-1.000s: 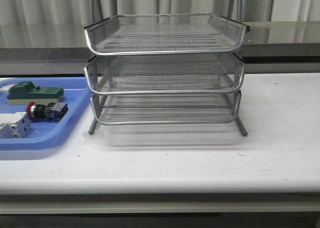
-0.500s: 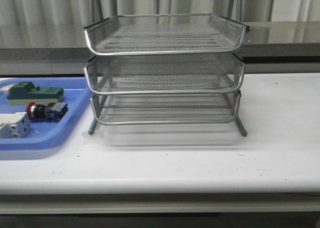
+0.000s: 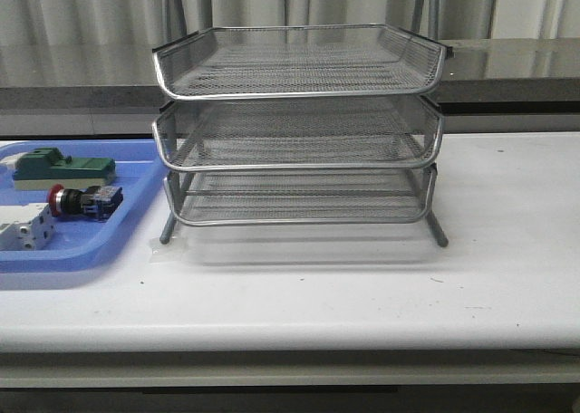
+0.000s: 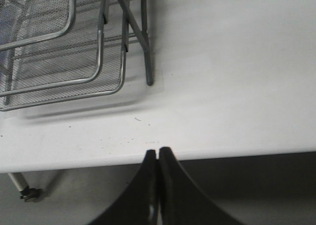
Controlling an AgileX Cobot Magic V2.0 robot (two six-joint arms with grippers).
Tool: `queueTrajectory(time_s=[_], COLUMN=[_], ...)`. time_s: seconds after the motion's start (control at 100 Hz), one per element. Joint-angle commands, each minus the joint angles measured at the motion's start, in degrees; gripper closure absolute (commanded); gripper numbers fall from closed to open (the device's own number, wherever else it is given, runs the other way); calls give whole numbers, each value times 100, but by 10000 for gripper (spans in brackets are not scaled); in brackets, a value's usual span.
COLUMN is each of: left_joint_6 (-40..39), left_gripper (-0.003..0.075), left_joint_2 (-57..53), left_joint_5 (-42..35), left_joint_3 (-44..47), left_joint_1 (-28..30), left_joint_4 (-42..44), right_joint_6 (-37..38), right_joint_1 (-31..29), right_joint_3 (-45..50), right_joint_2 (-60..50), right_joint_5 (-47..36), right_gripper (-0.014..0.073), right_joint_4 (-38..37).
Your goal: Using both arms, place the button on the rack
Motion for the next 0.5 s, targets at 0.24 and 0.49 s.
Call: queueTrajectory(time_s=[0.24, 0.49], left_joint_6=[3, 3], left_gripper=[741, 741], left_joint_2=[-186, -186], left_joint_5=[-470, -470], left_joint_3=[190, 190], left_joint_1=[7, 7], left_joint_4=[-39, -39], right_joint_6=[-50, -623], right_joint_1=[22, 324], right_joint_3=[-208, -208], right_joint_2=[983, 1603], right_joint_5=[-1041, -1308], right_gripper=[579, 234], right_joint_4=[1749, 2583])
